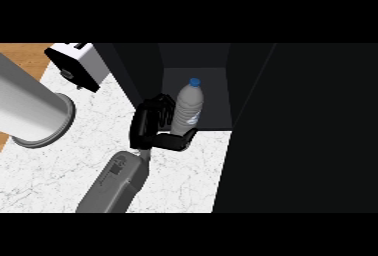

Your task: Pick up the bottled water, place it into the cabinet and close the cabinet

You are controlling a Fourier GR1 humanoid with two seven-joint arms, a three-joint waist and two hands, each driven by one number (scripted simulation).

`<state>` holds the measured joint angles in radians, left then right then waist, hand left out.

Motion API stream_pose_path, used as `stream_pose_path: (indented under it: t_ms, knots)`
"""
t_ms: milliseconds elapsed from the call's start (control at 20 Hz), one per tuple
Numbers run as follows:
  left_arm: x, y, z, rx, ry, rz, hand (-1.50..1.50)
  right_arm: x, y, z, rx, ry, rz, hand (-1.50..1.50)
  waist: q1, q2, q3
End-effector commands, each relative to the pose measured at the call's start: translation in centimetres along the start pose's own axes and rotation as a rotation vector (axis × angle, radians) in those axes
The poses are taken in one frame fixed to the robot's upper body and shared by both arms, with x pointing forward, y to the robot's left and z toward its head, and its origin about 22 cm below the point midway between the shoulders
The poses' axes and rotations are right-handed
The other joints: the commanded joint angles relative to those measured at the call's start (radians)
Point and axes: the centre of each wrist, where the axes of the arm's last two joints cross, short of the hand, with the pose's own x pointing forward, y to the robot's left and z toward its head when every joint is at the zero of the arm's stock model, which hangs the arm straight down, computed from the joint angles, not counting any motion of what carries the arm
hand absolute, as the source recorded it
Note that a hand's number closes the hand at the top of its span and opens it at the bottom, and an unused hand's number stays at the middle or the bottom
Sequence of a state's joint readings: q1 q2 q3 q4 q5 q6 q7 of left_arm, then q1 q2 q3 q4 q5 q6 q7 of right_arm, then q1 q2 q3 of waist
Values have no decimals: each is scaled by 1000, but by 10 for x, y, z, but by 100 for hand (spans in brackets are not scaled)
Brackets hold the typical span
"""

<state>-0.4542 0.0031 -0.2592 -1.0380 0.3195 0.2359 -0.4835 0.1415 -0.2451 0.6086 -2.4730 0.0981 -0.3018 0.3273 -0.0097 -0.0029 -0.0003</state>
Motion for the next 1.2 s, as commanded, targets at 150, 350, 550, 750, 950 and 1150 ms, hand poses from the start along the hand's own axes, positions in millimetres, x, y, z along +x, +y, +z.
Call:
stream_pose_path:
  t_ms: [150, 350, 550, 750, 950, 1150]
  knots:
    - [20, -27, -42, 10, 2, -57, 150, 30, 0, 22, -22, -40, 12, -150, -12, 1, 0]
    - [35, -51, -44, 31, 38, -83, 150, 23, -10, 23, -14, -32, 21, -150, -6, 0, 1]
    - [10, -41, -49, 98, 105, -73, 150, 19, -17, 17, -8, -38, 35, -150, -15, 5, 0]
    - [14, -48, -71, 131, 115, -101, 150, 22, -9, 24, -7, -29, 11, -150, -36, 7, 0]
    - [8, -42, -79, 193, 101, -157, 150, 20, -24, 24, 8, -26, 18, -150, -43, 12, 0]
    - [0, -31, -85, 224, 116, -214, 150, 12, -15, 20, -3, -40, 13, -150, -40, 13, 0]
